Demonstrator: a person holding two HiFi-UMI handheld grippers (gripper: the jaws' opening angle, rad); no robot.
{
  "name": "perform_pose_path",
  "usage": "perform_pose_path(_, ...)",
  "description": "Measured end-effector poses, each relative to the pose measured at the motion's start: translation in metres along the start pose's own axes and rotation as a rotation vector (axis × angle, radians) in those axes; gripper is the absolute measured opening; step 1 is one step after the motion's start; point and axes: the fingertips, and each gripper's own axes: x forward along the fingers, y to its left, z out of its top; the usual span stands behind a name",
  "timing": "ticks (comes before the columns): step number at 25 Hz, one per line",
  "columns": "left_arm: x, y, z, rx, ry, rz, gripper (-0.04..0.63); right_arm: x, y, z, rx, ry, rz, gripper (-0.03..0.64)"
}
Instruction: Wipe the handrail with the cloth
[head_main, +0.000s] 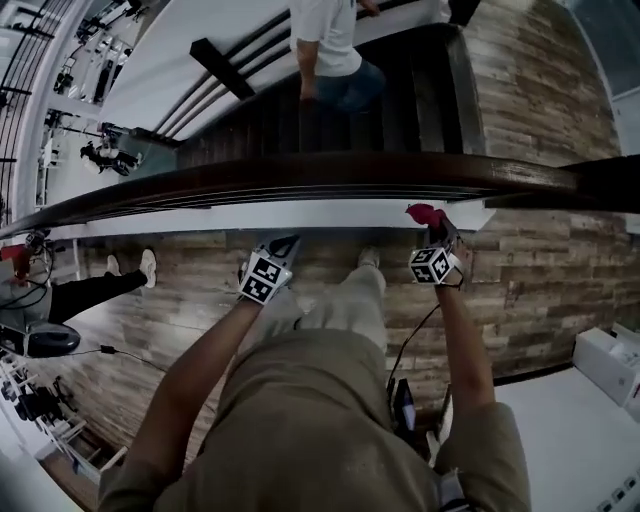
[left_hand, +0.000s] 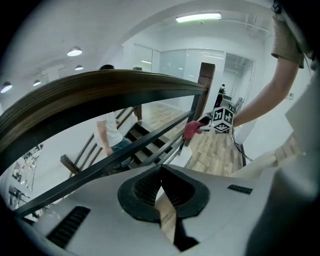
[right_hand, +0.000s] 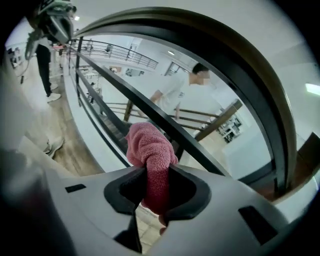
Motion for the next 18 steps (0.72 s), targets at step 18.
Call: perform_pose_path(18, -0.251, 0.346, -0.288, -0.299, -0.106, 0.312, 0.017, -0.04, 0.513, 0.517, -0.328, -0.385, 0.38, 0.109)
